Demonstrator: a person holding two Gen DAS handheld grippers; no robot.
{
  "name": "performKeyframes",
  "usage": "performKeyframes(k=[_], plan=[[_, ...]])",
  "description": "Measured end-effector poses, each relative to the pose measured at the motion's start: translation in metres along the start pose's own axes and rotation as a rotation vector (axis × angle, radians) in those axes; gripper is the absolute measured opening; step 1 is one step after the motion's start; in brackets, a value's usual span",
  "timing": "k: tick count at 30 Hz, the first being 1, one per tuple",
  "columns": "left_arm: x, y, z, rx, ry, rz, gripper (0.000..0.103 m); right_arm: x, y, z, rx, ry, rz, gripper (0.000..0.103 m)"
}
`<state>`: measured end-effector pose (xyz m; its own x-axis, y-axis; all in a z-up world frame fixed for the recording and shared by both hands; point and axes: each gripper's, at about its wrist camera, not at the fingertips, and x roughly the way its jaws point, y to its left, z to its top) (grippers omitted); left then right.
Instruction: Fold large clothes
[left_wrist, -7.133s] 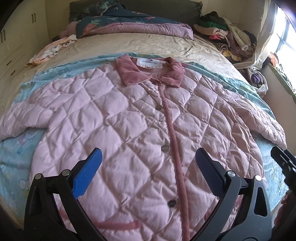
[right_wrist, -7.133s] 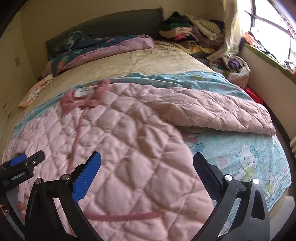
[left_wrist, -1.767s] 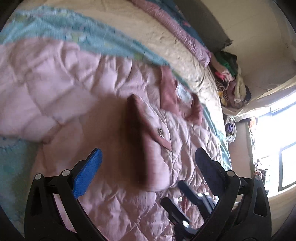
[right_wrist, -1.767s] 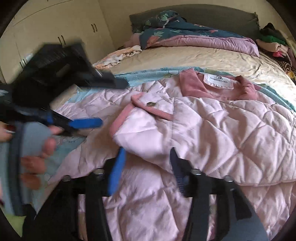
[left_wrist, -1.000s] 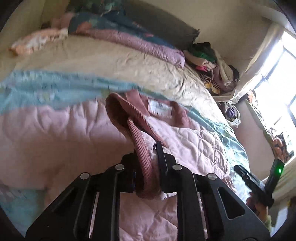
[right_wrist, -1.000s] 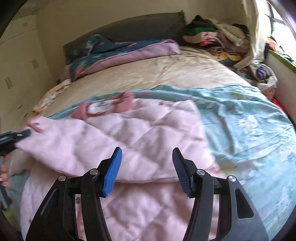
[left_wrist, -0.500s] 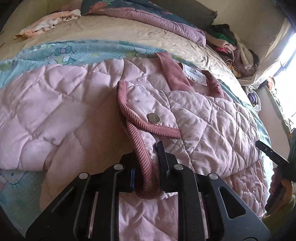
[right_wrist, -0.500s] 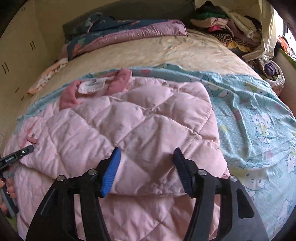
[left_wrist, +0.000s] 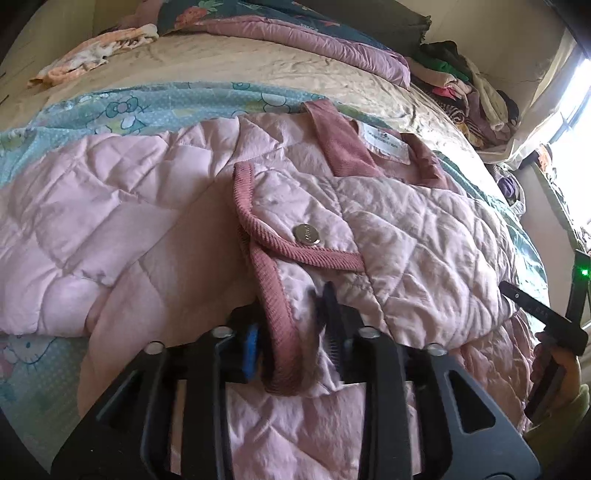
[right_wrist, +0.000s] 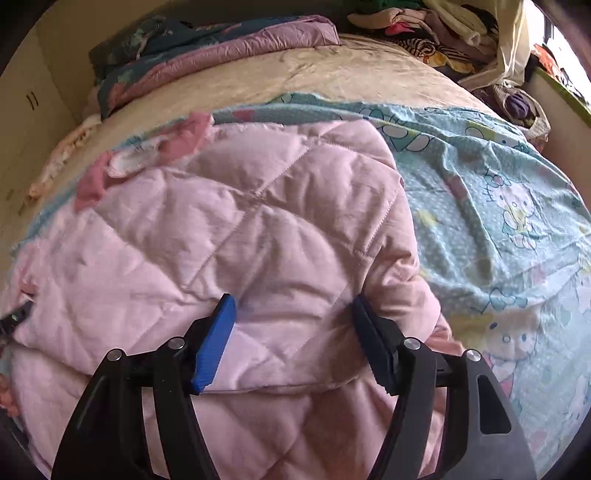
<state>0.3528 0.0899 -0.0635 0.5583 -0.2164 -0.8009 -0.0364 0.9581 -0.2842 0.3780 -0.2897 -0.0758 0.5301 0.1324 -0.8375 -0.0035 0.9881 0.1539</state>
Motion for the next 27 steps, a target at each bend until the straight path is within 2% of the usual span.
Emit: performKeyframes(k=[2, 4, 5, 7, 8, 9, 22, 27], plan=[[-0.006, -0.003, -0.001, 0.017, -0.008, 0.006, 0.039, -0.013, 0.004, -0.001, 0.007, -0.021, 0.024, 0.073], [-0.015, -0.007, -0.002, 0.029, -0.020, 0.011, 0.055, -0.025, 0.011, -0.006, -0.015, -0.041, 0.037, 0.081], [-0.019, -0.008, -0.002, 0.033, -0.028, 0.013, 0.059, -0.029, 0.013, -0.008, -0.019, -0.047, 0.042, 0.082], [-0.028, -0.011, -0.003, 0.042, -0.041, 0.026, 0.078, -0.041, 0.021, -0.013, -0.031, -0.070, 0.061, 0.090], [-0.032, -0.012, -0.004, 0.044, -0.047, 0.036, 0.084, -0.046, 0.025, -0.014, -0.035, -0.079, 0.070, 0.091], [-0.038, -0.012, -0.004, 0.039, -0.063, 0.060, 0.094, -0.049, 0.028, -0.015, -0.037, -0.083, 0.075, 0.093], [-0.086, 0.019, -0.011, -0.040, -0.128, 0.159, 0.094, -0.083, 0.074, -0.023, -0.094, -0.119, 0.097, 0.095], [-0.098, 0.039, -0.020, -0.061, -0.151, 0.243, 0.094, -0.093, 0.099, -0.024, -0.129, -0.132, 0.110, 0.095]])
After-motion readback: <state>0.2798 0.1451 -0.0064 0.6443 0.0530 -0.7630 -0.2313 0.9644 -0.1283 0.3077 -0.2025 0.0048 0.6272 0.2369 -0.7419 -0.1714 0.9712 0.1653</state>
